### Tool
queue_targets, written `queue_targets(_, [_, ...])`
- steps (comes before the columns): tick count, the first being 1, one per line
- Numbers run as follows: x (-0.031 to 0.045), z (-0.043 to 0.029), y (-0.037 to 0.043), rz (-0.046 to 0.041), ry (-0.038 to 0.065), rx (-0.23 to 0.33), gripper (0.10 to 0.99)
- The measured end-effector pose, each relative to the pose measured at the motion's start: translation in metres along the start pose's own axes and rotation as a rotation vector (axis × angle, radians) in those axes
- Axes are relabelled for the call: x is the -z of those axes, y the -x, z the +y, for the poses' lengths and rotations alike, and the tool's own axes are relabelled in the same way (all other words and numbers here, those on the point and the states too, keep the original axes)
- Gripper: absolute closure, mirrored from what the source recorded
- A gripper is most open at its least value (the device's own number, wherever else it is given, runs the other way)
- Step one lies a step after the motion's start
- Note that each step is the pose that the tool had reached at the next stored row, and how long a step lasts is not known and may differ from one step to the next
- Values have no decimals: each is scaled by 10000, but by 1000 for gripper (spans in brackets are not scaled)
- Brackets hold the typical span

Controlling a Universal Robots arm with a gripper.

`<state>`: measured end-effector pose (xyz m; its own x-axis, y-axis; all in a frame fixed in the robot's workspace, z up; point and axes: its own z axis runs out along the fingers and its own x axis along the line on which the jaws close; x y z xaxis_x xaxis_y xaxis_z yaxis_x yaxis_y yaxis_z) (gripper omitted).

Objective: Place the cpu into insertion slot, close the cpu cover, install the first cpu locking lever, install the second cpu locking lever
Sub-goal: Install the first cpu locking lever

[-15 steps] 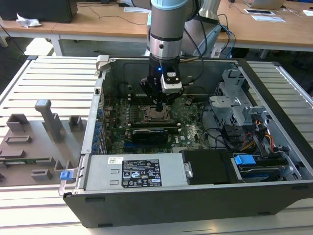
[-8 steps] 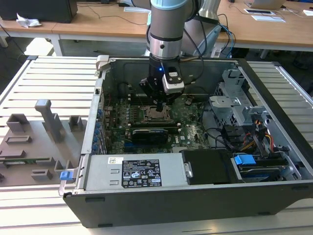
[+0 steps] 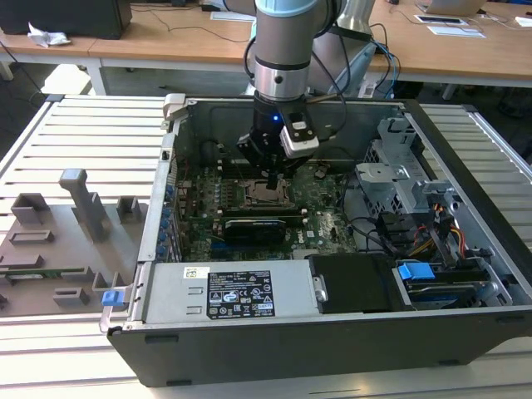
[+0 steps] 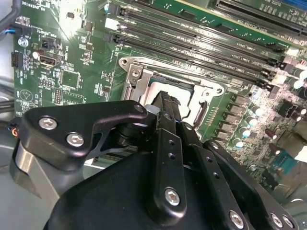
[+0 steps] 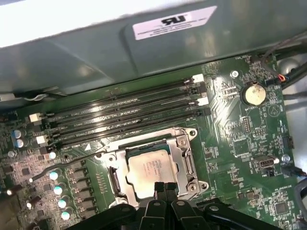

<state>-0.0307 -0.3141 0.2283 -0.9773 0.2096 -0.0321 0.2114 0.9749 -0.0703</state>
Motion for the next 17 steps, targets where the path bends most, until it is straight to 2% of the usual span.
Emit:
queue_targets(8, [0,0,0,-73,33,1041,980])
queue_targets(17, [0,0,0,-131,60,1861,980])
